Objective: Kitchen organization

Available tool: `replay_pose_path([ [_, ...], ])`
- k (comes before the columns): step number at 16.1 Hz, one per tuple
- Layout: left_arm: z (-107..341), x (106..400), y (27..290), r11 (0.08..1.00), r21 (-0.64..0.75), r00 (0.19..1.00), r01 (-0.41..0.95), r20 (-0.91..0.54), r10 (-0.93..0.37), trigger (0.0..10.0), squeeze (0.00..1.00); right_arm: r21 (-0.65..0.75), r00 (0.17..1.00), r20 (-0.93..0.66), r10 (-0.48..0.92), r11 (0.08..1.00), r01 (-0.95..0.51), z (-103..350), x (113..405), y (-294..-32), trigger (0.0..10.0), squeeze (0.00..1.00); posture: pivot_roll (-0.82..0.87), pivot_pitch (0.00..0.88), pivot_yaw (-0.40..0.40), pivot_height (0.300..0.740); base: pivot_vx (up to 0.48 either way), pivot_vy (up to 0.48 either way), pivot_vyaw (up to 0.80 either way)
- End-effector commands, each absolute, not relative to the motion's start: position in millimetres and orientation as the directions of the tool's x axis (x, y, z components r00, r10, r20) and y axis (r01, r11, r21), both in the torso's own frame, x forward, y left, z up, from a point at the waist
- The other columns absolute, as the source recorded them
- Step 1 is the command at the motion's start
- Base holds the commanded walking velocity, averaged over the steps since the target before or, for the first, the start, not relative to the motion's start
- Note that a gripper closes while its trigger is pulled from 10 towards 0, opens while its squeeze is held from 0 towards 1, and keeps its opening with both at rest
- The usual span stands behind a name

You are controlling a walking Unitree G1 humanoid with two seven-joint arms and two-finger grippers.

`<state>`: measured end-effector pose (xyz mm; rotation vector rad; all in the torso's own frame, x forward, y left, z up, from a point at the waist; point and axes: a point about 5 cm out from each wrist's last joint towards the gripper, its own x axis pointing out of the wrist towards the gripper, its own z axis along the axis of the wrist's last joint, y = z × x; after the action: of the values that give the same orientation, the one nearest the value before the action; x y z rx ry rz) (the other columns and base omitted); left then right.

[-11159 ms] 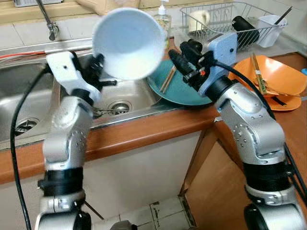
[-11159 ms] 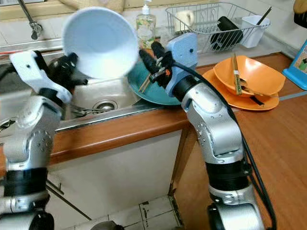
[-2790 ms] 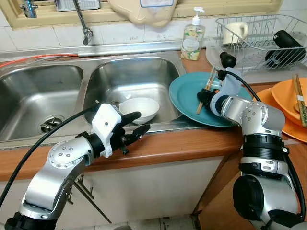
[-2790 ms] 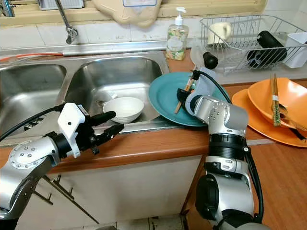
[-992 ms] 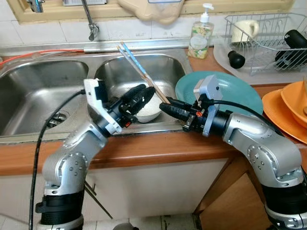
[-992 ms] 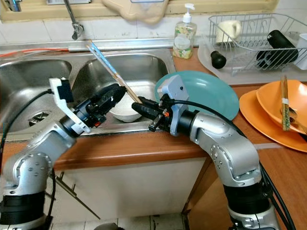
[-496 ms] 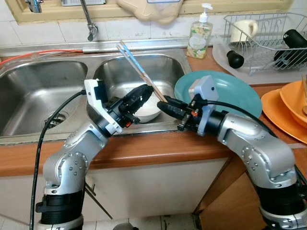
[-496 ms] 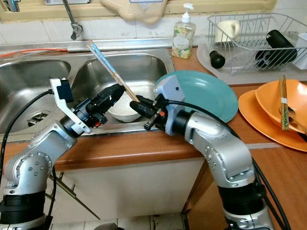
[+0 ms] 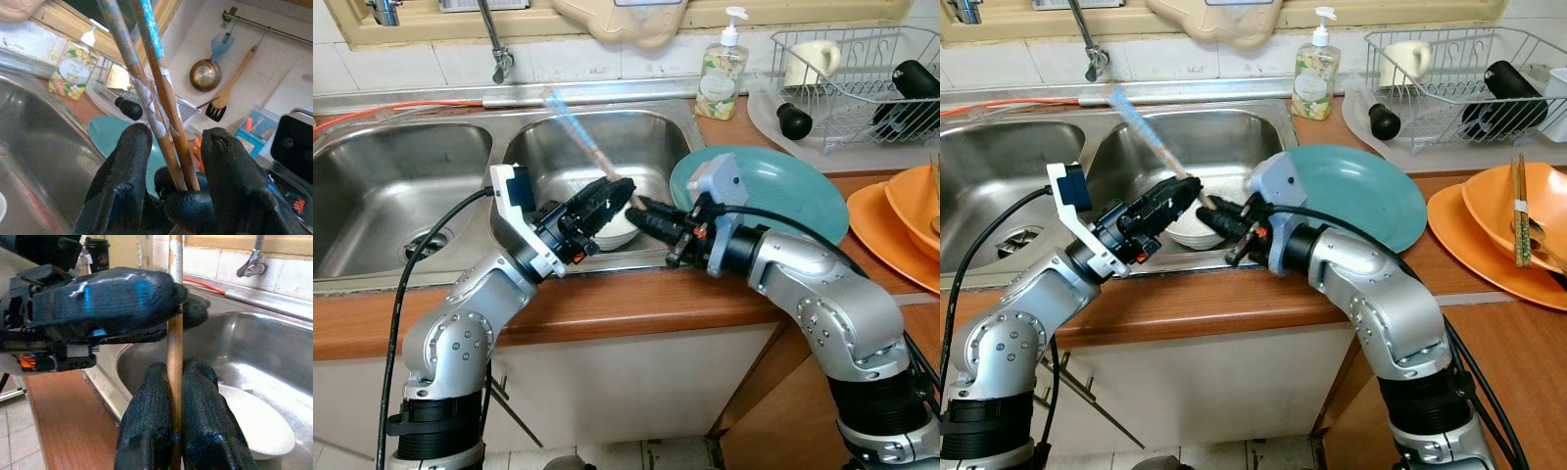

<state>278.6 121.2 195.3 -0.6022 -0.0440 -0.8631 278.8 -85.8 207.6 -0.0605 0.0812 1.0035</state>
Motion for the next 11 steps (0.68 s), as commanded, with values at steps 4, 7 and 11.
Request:
replay_pose_path([
  [4,193.5,286.8,120.5,0.557,-0.464,0.702,0.689,0.237,-0.672,9.5,0.0,-0.05,0.519,-0.088,0.85,0.517,-0.855,210.3,273.8,-82.2,0.0,0.0,-0.01,0.0,0.071,0.74,0.0,0.0,0.0],
  [7,193.5,288.9,121.8,0.562,-0.477,0.716,0.676,0.241,-0.656,0.0,0.0,-0.054,0.526,-0.091,0.846,0.523,-0.85,210.0,274.4,-82.5,0.0,0.0,-0.01,0.0,0.072,0.74,0.0,0.0,0.0],
  [11,194.2,290.1,121.2,0.562,-0.479,0.718,0.675,0.249,-0.65,0.0,0.0,-0.083,0.548,-0.093,0.831,0.542,-0.836,210.3,277.7,-82.8,10.0,0.0,-0.01,0.0,0.071,0.74,0.0,0.0,0.0],
])
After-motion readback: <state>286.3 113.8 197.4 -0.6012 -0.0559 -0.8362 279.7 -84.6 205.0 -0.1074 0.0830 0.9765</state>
